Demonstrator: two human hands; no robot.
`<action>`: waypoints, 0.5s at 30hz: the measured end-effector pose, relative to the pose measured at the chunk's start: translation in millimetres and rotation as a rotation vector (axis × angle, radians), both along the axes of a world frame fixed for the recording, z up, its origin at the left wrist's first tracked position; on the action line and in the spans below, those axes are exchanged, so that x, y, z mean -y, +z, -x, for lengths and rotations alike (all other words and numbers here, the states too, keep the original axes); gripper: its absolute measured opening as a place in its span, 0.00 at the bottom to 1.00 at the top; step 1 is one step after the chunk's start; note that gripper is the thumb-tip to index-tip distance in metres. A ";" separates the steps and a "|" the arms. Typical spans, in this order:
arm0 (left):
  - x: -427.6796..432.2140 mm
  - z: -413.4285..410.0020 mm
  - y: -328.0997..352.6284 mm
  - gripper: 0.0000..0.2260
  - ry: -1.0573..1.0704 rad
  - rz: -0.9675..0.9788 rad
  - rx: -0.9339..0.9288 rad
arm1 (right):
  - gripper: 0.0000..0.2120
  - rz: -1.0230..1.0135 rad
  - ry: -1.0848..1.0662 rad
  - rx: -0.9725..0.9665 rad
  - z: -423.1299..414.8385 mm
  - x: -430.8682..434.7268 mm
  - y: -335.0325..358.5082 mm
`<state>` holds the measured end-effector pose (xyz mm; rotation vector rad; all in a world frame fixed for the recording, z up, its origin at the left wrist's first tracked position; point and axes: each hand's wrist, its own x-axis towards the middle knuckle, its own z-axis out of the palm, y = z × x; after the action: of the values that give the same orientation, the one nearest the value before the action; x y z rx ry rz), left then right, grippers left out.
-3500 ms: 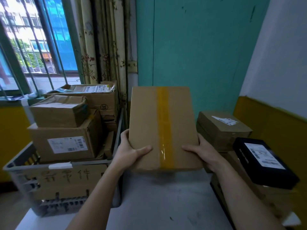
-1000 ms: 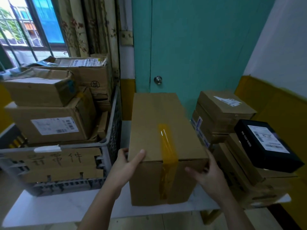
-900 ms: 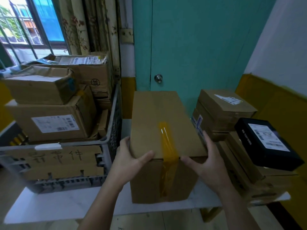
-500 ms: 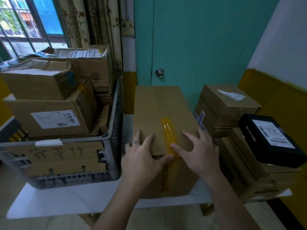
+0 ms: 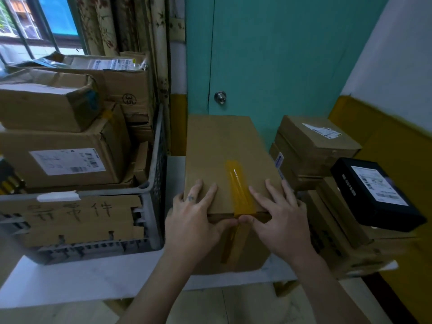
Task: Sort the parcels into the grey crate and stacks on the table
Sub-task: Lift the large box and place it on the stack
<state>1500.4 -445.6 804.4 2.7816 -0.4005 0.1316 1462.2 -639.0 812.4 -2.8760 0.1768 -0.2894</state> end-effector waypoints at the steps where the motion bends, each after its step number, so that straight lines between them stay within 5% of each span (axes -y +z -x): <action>1: -0.2 -0.6 0.2 0.46 -0.001 0.000 -0.013 | 0.42 -0.019 -0.006 0.012 0.6 -0.4 0.0; 11: -5.3 -7.0 -4.1 0.52 -0.006 0.034 0.024 | 0.43 -0.123 -0.056 0.062 -4.9 -7.0 -0.5; 15: -2.6 -4.5 3.4 0.49 0.022 0.070 0.005 | 0.33 -0.200 0.001 0.081 -1.7 9.2 -2.6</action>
<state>1504.9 -443.0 807.8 2.7180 -0.3589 0.1543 1463.9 -648.2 809.8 -2.6611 0.1793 -0.3655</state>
